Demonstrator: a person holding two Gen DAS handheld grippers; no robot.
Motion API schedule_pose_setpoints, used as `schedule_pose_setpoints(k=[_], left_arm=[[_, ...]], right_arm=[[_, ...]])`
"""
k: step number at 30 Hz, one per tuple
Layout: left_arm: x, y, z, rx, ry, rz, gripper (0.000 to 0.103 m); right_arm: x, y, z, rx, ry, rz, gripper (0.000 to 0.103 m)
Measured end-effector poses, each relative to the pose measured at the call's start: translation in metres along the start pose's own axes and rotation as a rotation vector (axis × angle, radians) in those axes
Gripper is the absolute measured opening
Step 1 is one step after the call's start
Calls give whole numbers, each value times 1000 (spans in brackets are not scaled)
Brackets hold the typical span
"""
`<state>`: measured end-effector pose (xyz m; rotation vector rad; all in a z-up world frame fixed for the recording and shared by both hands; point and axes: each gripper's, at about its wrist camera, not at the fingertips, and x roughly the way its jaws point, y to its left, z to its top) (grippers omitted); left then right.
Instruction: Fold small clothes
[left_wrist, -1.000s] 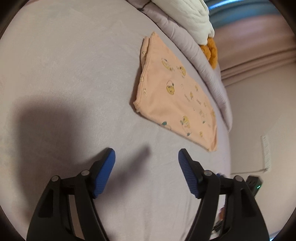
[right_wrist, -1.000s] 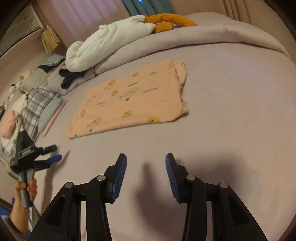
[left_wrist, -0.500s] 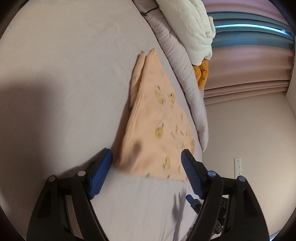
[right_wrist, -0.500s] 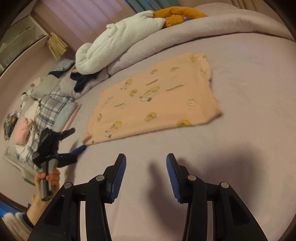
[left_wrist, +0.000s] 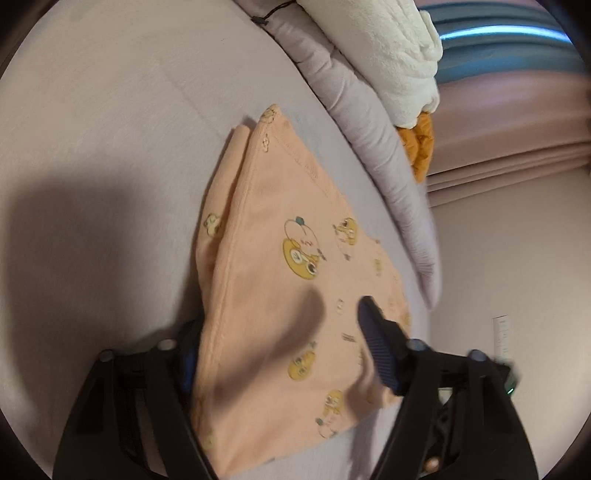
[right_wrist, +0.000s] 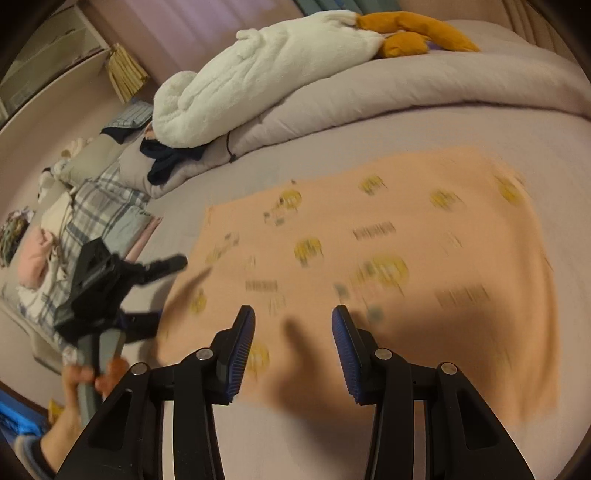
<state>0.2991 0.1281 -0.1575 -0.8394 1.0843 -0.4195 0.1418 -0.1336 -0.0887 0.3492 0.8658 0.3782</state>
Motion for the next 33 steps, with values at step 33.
schedule_pose_setpoints(k=[33], left_arm=[[2, -93, -10, 337, 5, 192, 22]], right_arm=[[-43, 28, -63, -115, 191, -7, 18]])
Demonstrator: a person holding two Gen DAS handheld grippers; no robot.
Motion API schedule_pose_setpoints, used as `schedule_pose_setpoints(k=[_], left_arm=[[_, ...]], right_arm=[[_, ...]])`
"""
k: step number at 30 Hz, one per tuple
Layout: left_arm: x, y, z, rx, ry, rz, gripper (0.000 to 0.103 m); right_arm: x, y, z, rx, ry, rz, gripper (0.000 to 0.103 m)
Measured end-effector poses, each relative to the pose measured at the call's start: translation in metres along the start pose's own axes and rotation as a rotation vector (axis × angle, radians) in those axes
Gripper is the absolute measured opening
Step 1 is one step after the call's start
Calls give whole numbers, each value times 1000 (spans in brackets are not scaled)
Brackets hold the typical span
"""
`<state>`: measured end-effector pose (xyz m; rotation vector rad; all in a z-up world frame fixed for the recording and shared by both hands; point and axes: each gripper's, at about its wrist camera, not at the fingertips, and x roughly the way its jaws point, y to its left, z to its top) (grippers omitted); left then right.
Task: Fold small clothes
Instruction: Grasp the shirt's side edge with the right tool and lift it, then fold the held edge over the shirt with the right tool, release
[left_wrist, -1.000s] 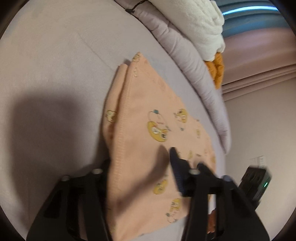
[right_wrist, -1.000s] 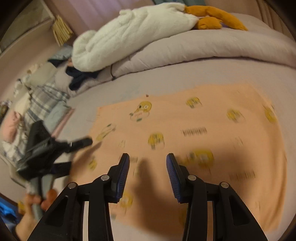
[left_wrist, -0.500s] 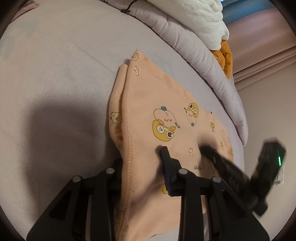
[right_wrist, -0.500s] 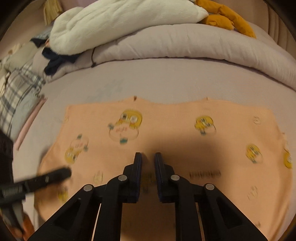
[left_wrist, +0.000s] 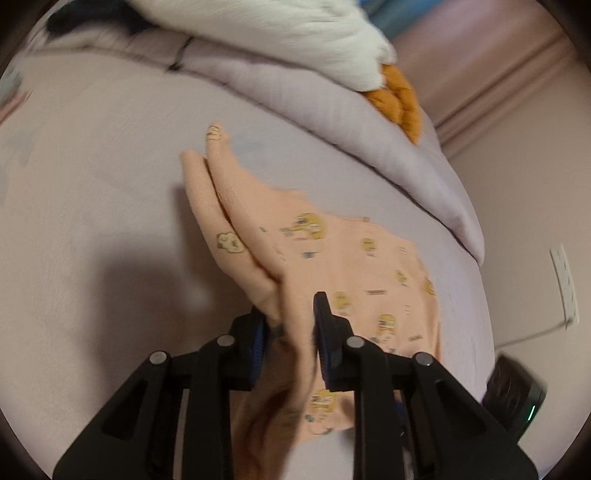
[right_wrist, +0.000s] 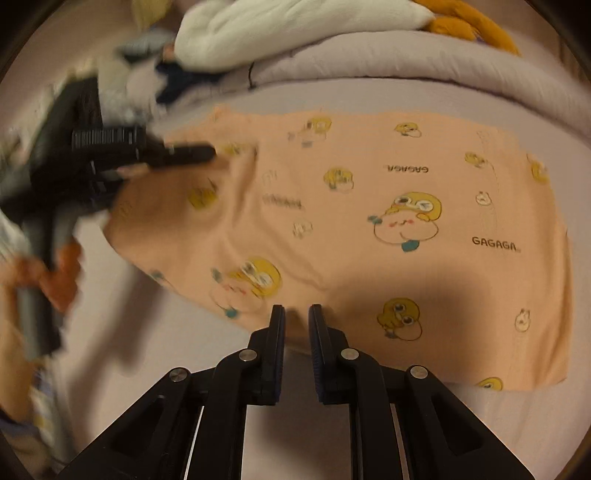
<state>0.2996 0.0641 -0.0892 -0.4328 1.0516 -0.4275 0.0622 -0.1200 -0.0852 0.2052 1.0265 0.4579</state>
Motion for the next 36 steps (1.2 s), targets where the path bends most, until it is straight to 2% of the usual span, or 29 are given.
schedule_pose_setpoints(k=[2, 4, 6, 7, 8, 10, 11, 14, 18, 20, 23, 24, 25, 28, 29, 36], left_arm=[[2, -23, 1, 58, 1, -5, 22], [10, -46, 0, 119, 13, -7, 25], [20, -61, -5, 163, 33, -12, 25], [31, -69, -10, 186, 69, -26, 26], [38, -73, -14, 194, 95, -35, 26], [54, -78, -23, 211, 135, -42, 26], [63, -79, -29, 218, 165, -53, 26], [73, -74, -38, 205, 203, -83, 26], [62, -65, -42, 197, 198, -114, 28], [50, -57, -44, 194, 184, -115, 28], [36, -48, -48, 198, 166, -99, 28], [31, -43, -49, 197, 160, -83, 28], [29, -43, -52, 195, 153, -64, 28], [19, -29, -56, 175, 144, -40, 28], [17, -25, -57, 162, 143, -39, 28], [21, -23, -56, 133, 152, -61, 29]], right_arm=[[-12, -18, 10, 121, -57, 110, 27], [-18, -44, 21, 272, -117, 207, 52], [-19, -72, 26, 420, -181, 291, 55], [-14, -86, 28, 487, -192, 361, 56], [-6, -98, 29, 554, -190, 433, 57], [6, -113, 30, 645, -185, 530, 66], [13, -121, 30, 683, -181, 580, 66], [20, -126, 28, 725, -187, 616, 66], [10, -116, 30, 646, -150, 522, 66], [17, -103, 44, 582, -127, 455, 66], [26, -97, 53, 512, -96, 351, 42], [40, -97, 64, 498, -85, 322, 26], [42, -95, 64, 484, -74, 289, 19], [48, -90, 77, 448, -91, 240, 11], [41, -87, 79, 418, -117, 202, 11], [-23, -96, 91, 303, -248, 88, 11]])
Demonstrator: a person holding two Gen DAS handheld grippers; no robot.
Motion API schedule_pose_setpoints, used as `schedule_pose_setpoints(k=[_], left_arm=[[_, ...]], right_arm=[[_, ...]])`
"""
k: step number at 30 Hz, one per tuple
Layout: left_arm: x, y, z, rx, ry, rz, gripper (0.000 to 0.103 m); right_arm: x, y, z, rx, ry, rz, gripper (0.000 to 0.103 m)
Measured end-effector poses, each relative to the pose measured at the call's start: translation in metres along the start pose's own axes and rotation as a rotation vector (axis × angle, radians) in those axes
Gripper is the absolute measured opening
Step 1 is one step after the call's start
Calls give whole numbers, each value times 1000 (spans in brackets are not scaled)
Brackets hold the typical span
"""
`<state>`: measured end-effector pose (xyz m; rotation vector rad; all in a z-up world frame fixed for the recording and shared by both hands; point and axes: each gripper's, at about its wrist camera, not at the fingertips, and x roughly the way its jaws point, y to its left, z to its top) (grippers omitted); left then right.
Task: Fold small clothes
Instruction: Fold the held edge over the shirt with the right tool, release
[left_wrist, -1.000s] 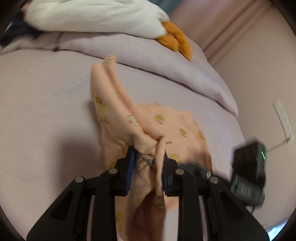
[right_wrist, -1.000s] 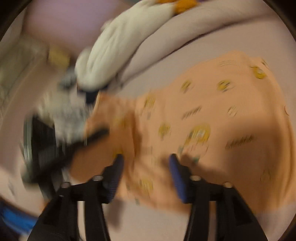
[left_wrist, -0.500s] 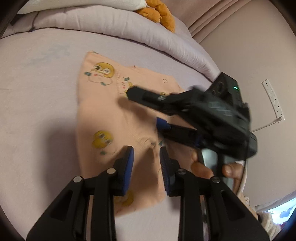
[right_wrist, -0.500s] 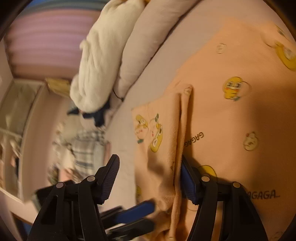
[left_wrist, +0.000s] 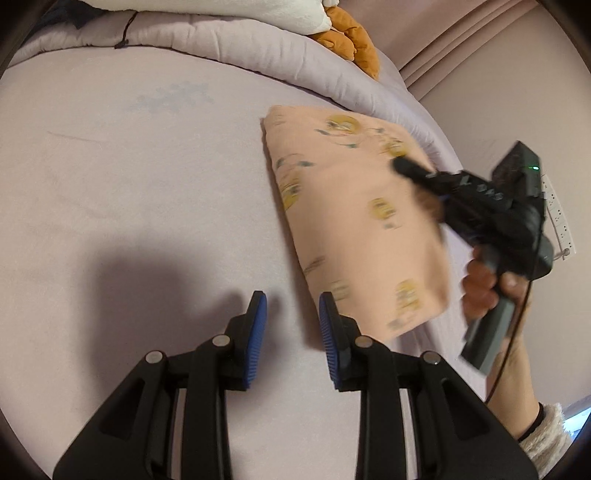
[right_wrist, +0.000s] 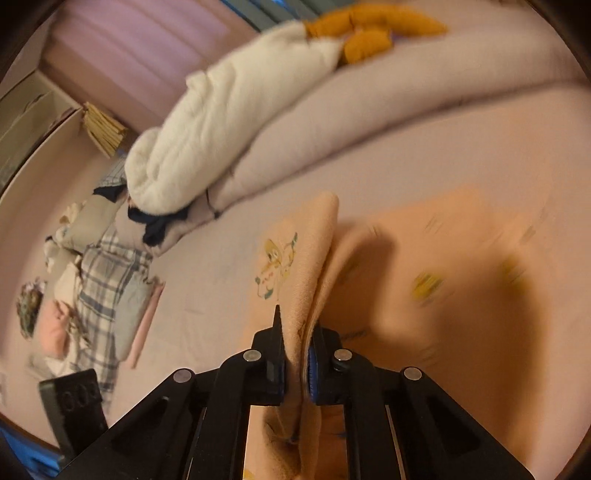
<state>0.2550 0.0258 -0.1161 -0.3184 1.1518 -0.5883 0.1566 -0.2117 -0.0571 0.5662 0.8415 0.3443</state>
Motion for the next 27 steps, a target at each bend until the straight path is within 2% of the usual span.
schedule_pose_setpoints(k=[5, 9, 12, 14, 16, 19, 23, 27], left_arm=[[3, -10, -4, 17, 12, -21, 31], [11, -20, -1, 28, 24, -33, 31], [17, -31, 3, 32, 26, -43, 31], [20, -39, 6, 41, 23, -51, 31], [24, -46, 9, 53, 20, -60, 31], [30, -56, 12, 76, 10, -73, 31], [39, -68, 9, 105, -2, -77, 30], [58, -75, -4, 165, 29, -17, 29]], right_arm=[[-35, -27, 24, -22, -58, -101, 11], [-30, -59, 20, -2, -27, -197, 11], [-17, -86, 12, 75, 36, -226, 11], [-19, -94, 10, 111, 11, -205, 14], [-29, -94, 10, 113, -38, -225, 17], [-43, -76, 8, 5, -88, -282, 17], [-56, -47, -11, -144, -82, -201, 17], [-50, -32, -40, -268, -24, -185, 17]])
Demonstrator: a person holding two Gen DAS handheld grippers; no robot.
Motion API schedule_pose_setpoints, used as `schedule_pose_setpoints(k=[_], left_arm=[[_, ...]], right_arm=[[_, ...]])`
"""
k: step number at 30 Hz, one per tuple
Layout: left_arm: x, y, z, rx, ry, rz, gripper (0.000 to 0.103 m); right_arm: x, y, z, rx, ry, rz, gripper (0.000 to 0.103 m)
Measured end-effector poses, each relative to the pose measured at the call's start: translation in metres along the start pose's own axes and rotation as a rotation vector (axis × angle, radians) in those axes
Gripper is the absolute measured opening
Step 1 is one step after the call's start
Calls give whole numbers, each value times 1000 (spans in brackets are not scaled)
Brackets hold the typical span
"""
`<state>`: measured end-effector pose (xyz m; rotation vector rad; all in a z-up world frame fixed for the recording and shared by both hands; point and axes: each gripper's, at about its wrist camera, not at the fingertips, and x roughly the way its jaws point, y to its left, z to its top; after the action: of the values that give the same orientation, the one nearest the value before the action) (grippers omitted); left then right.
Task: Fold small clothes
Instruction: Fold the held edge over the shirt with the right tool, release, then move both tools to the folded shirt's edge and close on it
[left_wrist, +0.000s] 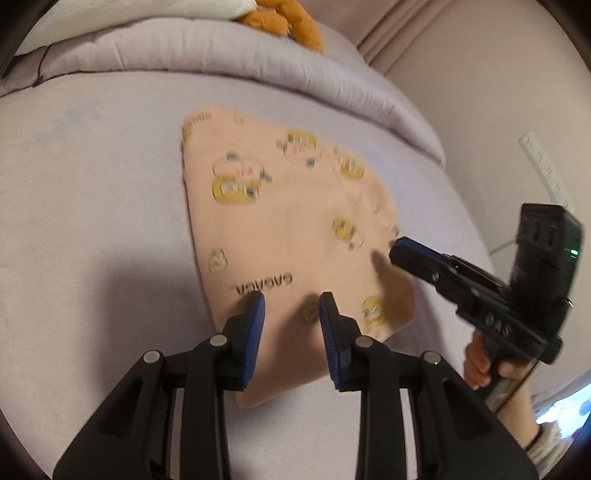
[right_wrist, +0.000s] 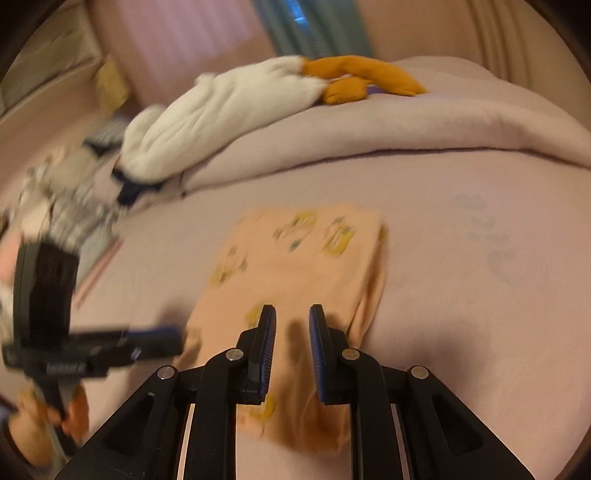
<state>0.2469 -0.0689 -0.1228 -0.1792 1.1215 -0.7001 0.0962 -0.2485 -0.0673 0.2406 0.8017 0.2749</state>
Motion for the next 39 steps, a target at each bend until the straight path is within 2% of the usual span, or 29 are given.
schedule_pose_setpoints(k=[2, 4, 7, 13, 16, 20, 26, 28, 29, 31, 32, 34, 37, 39], left_arm=[[13, 1, -5, 10, 31, 23, 29], [19, 1, -8, 18, 39, 35, 29], [19, -4, -10, 48, 39, 61, 30], [15, -10, -19, 83, 50, 92, 31], [13, -8, -20, 73, 50, 98, 31], [11, -10, -26, 77, 49, 114, 31], [5, -10, -39, 71, 51, 136, 31], [4, -11, -42, 71, 50, 140, 34], [3, -11, -43, 66, 51, 138, 36], [1, -12, -45, 58, 50, 130, 44], [1, -13, -45, 54, 48, 126, 47], [0, -13, -45, 49, 40, 132, 60], [-2, -8, -44, 22, 29, 131, 64], [-1, -2, -42, -8, 29, 123, 64]], right_arm=[[10, 4, -9, -39, 36, -21, 17], [24, 5, -19, -71, 88, -79, 17], [30, 5, -27, -105, 95, -118, 17], [15, -1, -35, -49, 63, -78, 17], [19, -4, -48, -55, 95, -101, 17], [13, -11, -55, 19, 85, -65, 17], [-2, -9, -62, 59, 81, -58, 17], [-7, -10, -64, 78, 82, -48, 18], [-10, -10, -64, 90, 82, -41, 20], [-14, -12, -66, 109, 77, -30, 33], [-14, -12, -66, 119, 74, -24, 35], [-20, -16, -67, 148, 62, 0, 42], [-24, -24, -68, 191, 57, 29, 55], [-26, -29, -70, 222, 54, 47, 58]])
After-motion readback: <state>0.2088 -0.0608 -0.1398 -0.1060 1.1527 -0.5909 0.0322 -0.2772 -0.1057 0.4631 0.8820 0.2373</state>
